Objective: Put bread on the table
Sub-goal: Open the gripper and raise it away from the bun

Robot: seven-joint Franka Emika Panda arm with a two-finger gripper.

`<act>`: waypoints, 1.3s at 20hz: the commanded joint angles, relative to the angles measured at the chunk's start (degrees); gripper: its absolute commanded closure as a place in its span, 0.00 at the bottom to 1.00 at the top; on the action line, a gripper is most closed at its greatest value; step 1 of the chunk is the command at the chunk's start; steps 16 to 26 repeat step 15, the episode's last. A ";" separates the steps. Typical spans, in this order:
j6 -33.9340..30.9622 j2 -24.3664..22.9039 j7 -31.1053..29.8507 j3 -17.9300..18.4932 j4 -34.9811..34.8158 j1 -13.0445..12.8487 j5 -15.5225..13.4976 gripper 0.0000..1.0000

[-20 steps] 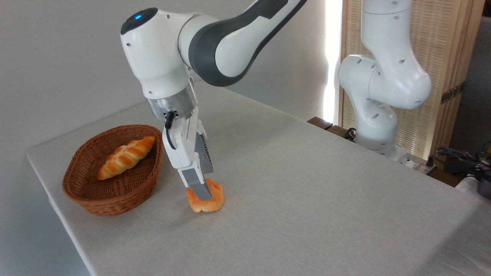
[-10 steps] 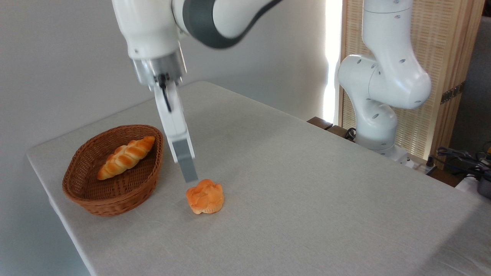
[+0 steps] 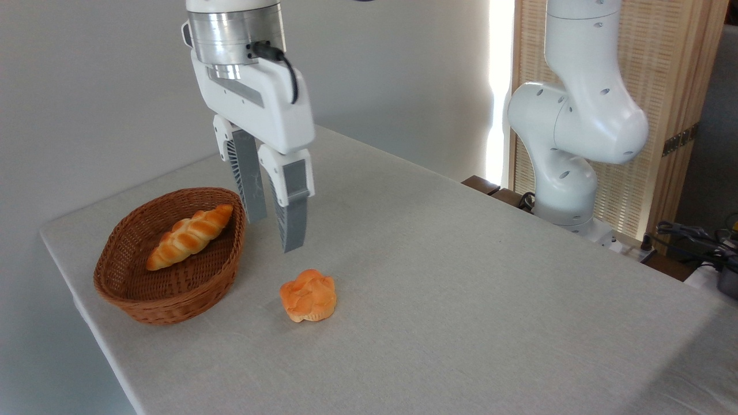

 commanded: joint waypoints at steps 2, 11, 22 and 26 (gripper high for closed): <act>-2.68 0.44 -6.76 0.87 1.79 -0.40 -1.66 0.00; -4.62 0.44 -7.73 1.04 1.79 -0.31 -2.81 0.00; -4.79 0.18 -7.29 0.95 1.79 -0.31 -2.80 0.00; -4.79 0.18 -7.29 0.95 1.79 -0.31 -2.80 0.00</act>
